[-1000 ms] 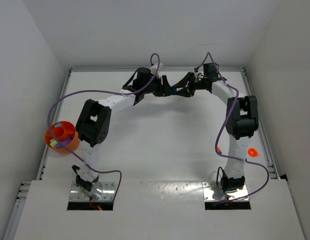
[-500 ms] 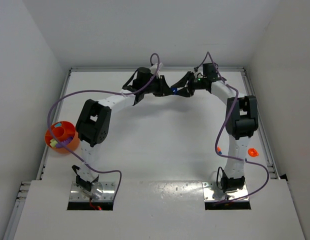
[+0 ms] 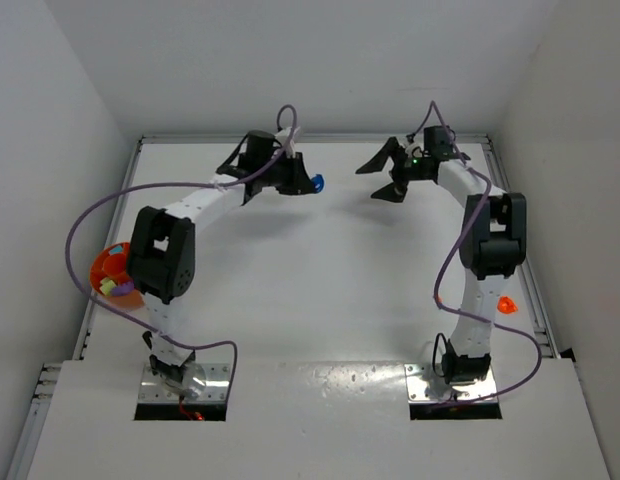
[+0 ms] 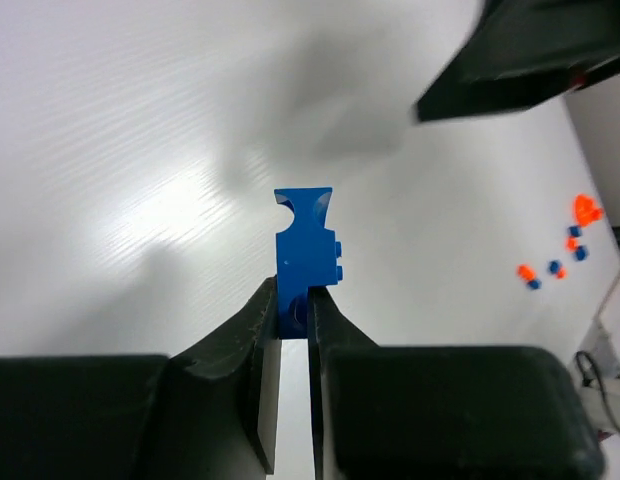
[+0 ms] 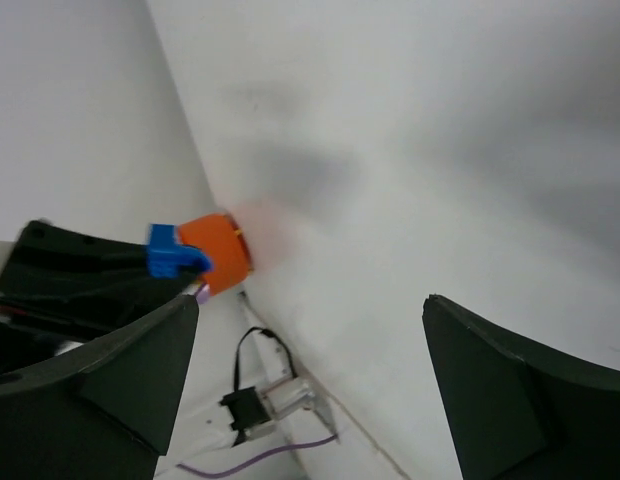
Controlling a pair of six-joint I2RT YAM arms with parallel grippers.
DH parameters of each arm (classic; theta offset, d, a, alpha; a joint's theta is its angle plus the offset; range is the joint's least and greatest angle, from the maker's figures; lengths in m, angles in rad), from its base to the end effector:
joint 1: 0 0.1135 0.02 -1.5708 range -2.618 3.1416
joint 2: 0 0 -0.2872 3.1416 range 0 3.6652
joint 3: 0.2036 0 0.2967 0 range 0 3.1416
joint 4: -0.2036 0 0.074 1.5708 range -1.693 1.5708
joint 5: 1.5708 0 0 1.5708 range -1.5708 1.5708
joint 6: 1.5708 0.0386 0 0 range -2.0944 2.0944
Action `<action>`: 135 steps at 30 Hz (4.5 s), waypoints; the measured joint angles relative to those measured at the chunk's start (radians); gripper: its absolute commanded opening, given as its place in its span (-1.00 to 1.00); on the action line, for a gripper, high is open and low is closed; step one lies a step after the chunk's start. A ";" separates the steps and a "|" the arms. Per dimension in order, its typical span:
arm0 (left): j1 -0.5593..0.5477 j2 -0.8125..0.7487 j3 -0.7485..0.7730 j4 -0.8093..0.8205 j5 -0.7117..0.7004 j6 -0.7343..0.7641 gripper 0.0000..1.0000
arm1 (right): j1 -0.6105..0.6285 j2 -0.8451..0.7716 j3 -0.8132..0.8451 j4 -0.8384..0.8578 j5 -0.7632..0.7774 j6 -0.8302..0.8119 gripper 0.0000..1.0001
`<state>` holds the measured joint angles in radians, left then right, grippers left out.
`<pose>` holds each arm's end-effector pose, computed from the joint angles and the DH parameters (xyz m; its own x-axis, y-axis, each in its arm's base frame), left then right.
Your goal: Sort the legos into containers by color
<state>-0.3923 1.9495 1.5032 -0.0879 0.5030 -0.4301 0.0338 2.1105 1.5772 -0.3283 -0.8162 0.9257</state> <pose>0.4614 -0.2110 0.2541 -0.7271 -0.0945 -0.6800 0.4568 0.6728 -0.5820 0.5125 0.0455 0.1876 -0.8534 0.5188 0.0502 0.3070 0.4225 0.8528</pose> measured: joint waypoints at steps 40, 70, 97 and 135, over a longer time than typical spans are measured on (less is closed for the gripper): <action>0.708 -0.341 0.233 -1.167 -0.443 1.585 -1.00 | -0.042 -0.153 -0.010 -0.283 0.189 -0.575 0.87; 0.741 -0.414 -0.100 -1.189 -0.557 2.390 -1.00 | 0.019 -0.306 -0.009 -0.383 0.499 -0.713 0.87; 0.721 -0.328 -0.091 -1.186 -0.618 2.393 -0.14 | 0.022 -0.306 -0.041 -0.391 0.510 -0.717 0.87; 0.216 -0.083 0.129 -0.596 0.234 0.628 0.99 | -0.135 -0.999 -0.701 -0.787 0.765 -1.561 0.25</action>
<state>-0.1768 1.8664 1.6321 -0.6842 0.7372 0.1978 -0.1013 1.1114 0.8761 -1.1149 -0.0513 -0.6357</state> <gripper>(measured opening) 0.985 0.631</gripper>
